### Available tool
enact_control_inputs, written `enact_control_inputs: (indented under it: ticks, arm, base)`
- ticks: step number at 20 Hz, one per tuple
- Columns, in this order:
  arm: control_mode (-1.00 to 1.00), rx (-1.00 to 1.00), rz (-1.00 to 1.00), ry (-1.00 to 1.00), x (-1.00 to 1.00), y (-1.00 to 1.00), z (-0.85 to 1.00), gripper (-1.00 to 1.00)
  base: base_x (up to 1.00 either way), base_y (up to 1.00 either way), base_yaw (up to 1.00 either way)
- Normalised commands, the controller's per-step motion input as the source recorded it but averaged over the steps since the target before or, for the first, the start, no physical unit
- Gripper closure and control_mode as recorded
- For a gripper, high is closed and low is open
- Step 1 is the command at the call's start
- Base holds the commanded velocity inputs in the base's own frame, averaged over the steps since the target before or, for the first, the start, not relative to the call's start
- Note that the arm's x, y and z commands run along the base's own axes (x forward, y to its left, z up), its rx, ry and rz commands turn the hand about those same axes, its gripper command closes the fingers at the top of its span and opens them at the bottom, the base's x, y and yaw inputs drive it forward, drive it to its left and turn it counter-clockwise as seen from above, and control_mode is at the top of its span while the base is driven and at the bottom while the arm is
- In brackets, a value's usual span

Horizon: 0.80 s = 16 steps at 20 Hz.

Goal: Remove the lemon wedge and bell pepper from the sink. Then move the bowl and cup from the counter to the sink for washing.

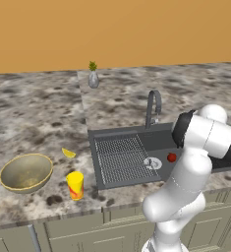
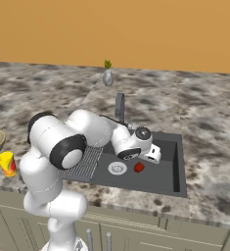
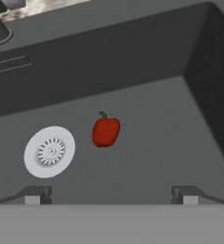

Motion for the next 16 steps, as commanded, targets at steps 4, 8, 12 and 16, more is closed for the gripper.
enact_control_inputs:
  ticks: [4, 8, 12, 16]
  arm:
    - [-1.00, 0.00, 0.00, 0.00, 0.15, -0.07, -0.08, -1.00]
    - [-1.00, 0.02, 0.00, 0.00, 0.14, -0.05, -0.04, -1.00]
    - [-1.00, 0.03, 0.00, 0.00, 0.10, -0.01, -0.03, -1.00]
    - [-1.00, 0.04, 0.00, 0.00, 0.06, -0.01, -0.06, -1.00]
  base:
    - [0.00, 0.00, 0.00]
    - [0.00, 0.00, 0.00]
    - [0.00, 0.00, 0.00]
    - [0.00, 0.00, 0.00]
